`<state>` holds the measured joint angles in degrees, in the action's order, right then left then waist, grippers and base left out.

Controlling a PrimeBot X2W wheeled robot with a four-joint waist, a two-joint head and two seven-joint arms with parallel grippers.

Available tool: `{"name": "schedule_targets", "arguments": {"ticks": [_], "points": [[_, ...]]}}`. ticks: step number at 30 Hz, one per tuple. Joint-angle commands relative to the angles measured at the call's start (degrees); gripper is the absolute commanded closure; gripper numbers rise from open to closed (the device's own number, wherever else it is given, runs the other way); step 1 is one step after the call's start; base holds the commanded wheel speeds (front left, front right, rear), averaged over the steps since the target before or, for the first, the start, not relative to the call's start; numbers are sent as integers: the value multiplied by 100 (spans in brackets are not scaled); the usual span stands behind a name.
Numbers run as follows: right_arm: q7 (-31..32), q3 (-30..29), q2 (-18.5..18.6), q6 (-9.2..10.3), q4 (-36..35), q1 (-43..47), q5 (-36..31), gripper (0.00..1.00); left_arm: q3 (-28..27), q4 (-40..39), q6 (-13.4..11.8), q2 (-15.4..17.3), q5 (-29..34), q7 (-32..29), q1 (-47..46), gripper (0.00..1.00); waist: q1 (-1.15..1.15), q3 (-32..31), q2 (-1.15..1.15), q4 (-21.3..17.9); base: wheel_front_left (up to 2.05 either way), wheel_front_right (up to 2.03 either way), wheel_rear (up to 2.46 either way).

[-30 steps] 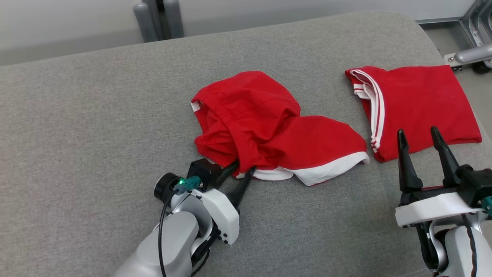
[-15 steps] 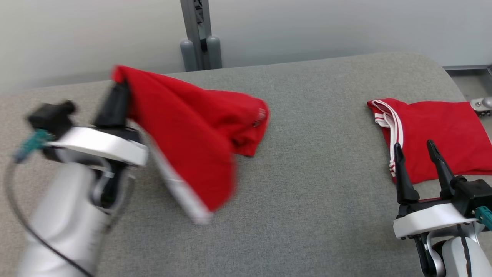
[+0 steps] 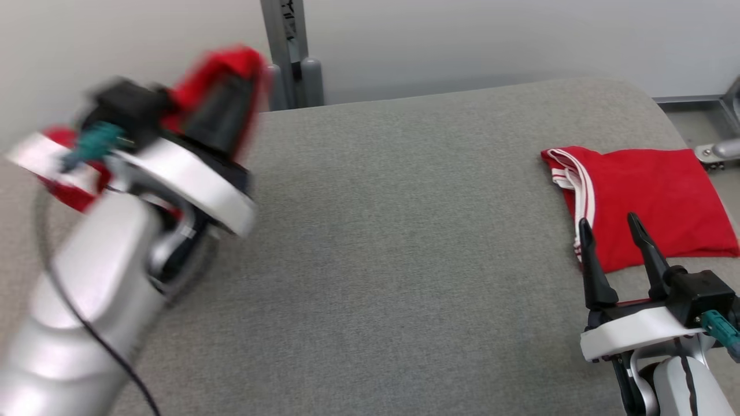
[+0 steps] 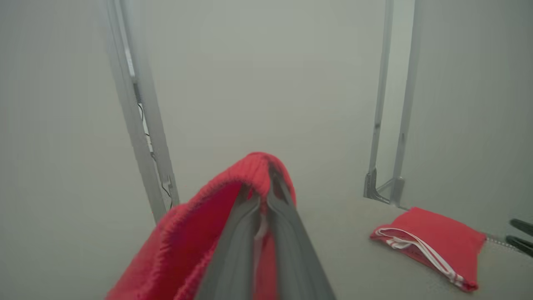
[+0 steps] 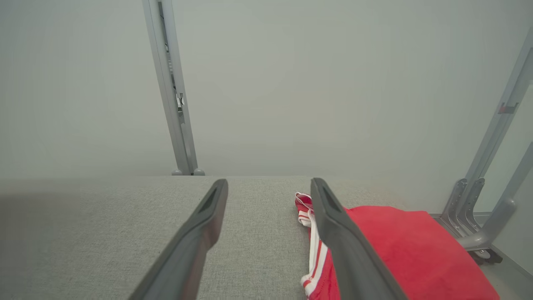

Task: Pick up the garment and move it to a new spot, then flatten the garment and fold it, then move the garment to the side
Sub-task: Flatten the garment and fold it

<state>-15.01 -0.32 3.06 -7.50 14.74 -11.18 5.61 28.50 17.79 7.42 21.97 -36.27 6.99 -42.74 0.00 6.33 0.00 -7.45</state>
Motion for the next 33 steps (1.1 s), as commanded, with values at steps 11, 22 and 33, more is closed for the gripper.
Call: {"name": "schedule_targets", "arguments": {"ticks": [11,22,33], "points": [[-18,233,-3,1,32,-361,177,0,3366,419,5,-695,-810,-285,-87,100,0,415,0,-745,0,0,0],[-16,288,-1,1,56,-550,335,0,4458,1964,6,-1775,-566,234,-509,0,0,720,0,-979,0,0,0],[-17,228,1,1,119,-490,254,0,4476,1943,6,-1889,-303,95,-211,0,0,484,0,-734,0,0,0]]}}
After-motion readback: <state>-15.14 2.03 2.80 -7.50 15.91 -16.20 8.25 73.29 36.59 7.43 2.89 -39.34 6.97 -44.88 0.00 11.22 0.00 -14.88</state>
